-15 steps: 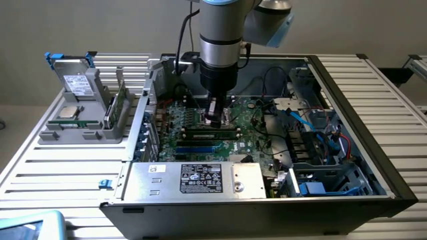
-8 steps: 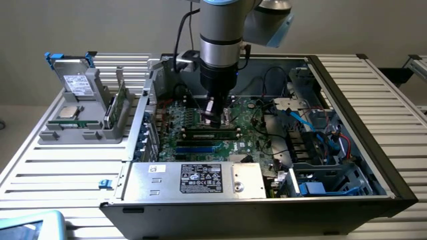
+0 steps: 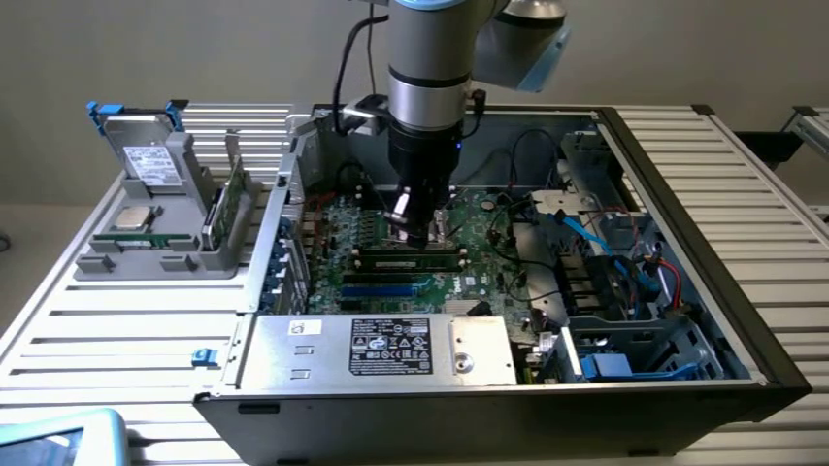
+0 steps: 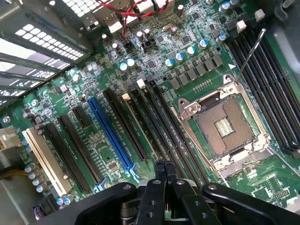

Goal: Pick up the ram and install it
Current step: 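Press down the ram until it locks into place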

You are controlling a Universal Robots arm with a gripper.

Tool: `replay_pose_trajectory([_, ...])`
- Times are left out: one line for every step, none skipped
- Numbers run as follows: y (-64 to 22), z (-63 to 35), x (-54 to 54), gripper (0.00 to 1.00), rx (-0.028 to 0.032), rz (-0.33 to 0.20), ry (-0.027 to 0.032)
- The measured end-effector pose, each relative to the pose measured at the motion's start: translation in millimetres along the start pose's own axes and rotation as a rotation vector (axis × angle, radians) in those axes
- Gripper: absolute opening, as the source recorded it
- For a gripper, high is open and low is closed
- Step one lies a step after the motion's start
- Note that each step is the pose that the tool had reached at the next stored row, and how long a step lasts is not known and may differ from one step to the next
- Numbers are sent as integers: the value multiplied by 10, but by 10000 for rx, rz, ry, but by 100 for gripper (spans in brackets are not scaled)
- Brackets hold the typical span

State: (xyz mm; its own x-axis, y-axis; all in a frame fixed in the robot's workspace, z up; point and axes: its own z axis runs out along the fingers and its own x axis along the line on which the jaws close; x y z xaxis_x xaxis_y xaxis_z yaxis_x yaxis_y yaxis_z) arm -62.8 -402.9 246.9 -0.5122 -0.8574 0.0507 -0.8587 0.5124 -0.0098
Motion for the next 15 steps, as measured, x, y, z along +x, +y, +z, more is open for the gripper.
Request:
replay_pose_trajectory([0,0,0,11,-8,156,1])
replay_pose_trajectory([0,0,0,11,-16,310,3])
replay_pose_trajectory([0,0,0,11,-21,420,3])
replay_pose_trajectory([0,0,0,11,-24,473,4])
replay_pose_trajectory([0,0,0,11,-28,542,5])
replay_pose_trajectory([0,0,0,11,-33,633,7])
replay_pose_trajectory([0,0,0,11,-40,770,8])
replay_pose_trajectory([0,0,0,11,-47,925,9])
replay_pose_trajectory([0,0,0,11,-55,1082,10])
replay_pose_trajectory([0,0,0,11,-63,1232,11])
replay_pose_trajectory([0,0,0,11,-71,1388,14])
replay_pose_trajectory([0,0,0,11,-78,1535,15])
replay_pose_trajectory([0,0,0,11,-86,1686,16])
replay_pose_trajectory([0,0,0,11,-94,1838,18])
replay_pose_trajectory([0,0,0,11,-101,1986,20])
